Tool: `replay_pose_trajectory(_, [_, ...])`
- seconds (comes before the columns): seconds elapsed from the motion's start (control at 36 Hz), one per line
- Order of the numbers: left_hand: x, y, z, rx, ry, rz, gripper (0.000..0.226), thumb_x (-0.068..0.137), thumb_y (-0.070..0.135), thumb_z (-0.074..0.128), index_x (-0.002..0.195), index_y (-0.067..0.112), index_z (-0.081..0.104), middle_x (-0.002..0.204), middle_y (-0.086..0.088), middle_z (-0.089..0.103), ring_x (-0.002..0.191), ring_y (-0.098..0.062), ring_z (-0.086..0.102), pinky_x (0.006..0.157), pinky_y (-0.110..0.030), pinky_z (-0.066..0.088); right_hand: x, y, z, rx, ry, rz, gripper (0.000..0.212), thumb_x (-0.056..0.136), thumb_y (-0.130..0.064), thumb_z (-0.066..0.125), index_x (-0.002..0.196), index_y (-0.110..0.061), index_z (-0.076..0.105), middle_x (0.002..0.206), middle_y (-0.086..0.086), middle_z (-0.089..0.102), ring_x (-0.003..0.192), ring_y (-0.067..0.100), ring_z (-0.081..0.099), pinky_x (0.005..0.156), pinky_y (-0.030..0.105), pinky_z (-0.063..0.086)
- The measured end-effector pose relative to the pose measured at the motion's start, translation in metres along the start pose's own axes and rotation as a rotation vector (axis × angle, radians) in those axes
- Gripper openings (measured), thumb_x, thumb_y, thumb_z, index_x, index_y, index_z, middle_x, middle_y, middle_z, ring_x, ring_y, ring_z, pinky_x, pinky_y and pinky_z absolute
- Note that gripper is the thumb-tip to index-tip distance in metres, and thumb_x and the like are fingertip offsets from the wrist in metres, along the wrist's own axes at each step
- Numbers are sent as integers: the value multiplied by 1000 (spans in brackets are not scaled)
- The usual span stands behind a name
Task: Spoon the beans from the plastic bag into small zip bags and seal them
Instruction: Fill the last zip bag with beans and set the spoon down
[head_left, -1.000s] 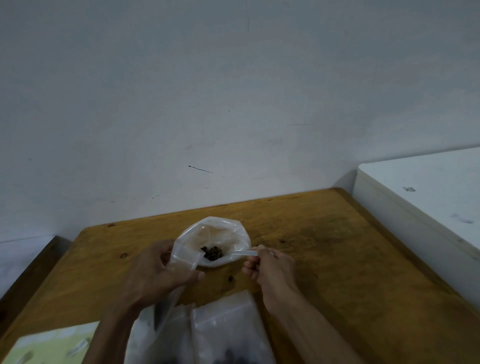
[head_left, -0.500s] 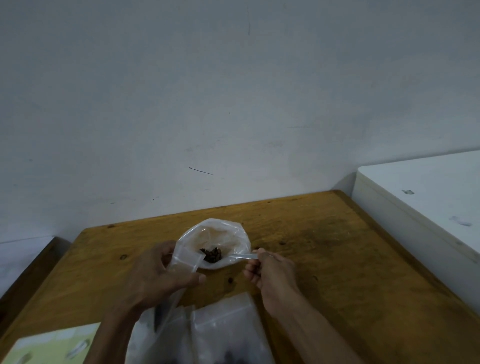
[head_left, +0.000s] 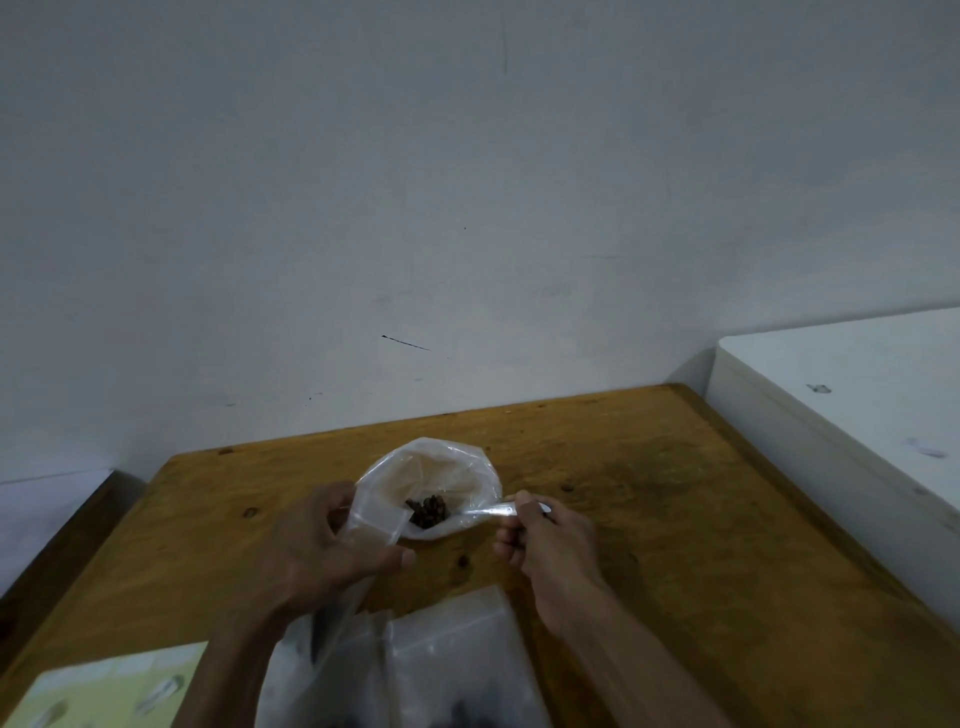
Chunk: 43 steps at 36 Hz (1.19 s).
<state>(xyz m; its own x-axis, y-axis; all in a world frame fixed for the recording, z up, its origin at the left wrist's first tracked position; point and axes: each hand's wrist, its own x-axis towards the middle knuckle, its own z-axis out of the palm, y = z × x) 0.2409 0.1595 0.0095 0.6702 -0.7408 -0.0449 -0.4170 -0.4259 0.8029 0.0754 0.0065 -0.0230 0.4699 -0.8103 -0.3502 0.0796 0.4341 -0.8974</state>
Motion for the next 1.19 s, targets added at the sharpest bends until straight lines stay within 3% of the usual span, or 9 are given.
replay_pose_trajectory(0.08, [1, -3, -1, 12, -1, -5, 94, 28, 66, 84, 114, 35, 61, 110, 10, 62, 100, -10, 58, 84, -40, 56, 0, -2, 0, -10, 3, 0, 13, 100, -17, 57, 106, -12, 67, 82, 10, 68, 70, 16, 65, 74, 35, 59])
replay_pose_trajectory(0.31, [3, -7, -1, 78, 0, 24, 96, 29, 70, 86, 114, 34, 59, 106, 8, 65, 94, -14, 63, 80, -41, 59, 1, -12, 1, -3, 22, -10, 15, 100, -16, 57, 106, -8, 68, 79, 10, 67, 65, 15, 65, 51, 20, 51])
replay_pose_trajectory(0.47, [8, -14, 1, 144, -2, 69, 87, 35, 70, 87, 109, 32, 63, 98, 5, 68, 84, -12, 65, 67, -30, 56, -1, -15, 5, 16, 22, -16, 14, 100, -13, 57, 107, -8, 68, 80, 10, 68, 65, 15, 65, 53, 23, 54])
replay_pose_trajectory(0.64, [10, -18, 2, 191, 4, 65, 97, 33, 77, 85, 114, 29, 61, 99, 5, 67, 84, -10, 64, 62, -22, 47, -5, -17, 5, 26, 21, -24, 13, 100, -13, 57, 102, -8, 68, 78, 10, 68, 64, 14, 65, 52, 22, 53])
replay_pose_trajectory(0.75, [10, -18, 1, 186, 9, 50, 100, 32, 75, 86, 117, 29, 60, 104, 5, 66, 88, -11, 63, 65, -24, 50, -9, -20, 1, 14, 32, -47, 14, 100, -15, 57, 99, -7, 68, 76, 9, 66, 63, 15, 64, 50, 21, 51])
replay_pose_trajectory(0.86, [10, -19, 2, 183, 2, 27, 112, 28, 80, 84, 123, 26, 59, 109, 6, 65, 93, -13, 63, 73, -31, 56, -12, -26, -6, -3, 37, -90, 16, 100, -16, 57, 94, -6, 69, 74, 8, 67, 61, 15, 64, 61, 29, 56])
replay_pose_trajectory(0.97, [8, -14, 3, 187, 11, -2, 125, 23, 81, 83, 131, 24, 56, 118, 5, 61, 100, -13, 59, 80, -34, 56, -17, -37, -11, -4, 29, -131, 15, 100, -14, 56, 97, -6, 69, 76, 10, 67, 61, 15, 64, 54, 24, 55])
replay_pose_trajectory(1.08, [5, -9, 3, 210, 11, 6, 126, 24, 80, 84, 132, 22, 56, 117, 3, 59, 99, -14, 58, 74, -29, 53, -21, -46, -13, -4, 29, -159, 16, 100, -13, 57, 95, -6, 70, 72, 8, 67, 60, 14, 63, 52, 24, 54])
replay_pose_trajectory(1.19, [2, -3, 3, 206, 14, 9, 128, 27, 74, 88, 138, 21, 52, 127, 3, 54, 107, -15, 56, 89, -37, 56, -22, -53, -10, 9, 23, -185, 16, 100, -12, 57, 95, -4, 70, 71, 9, 66, 58, 14, 63, 49, 23, 52])
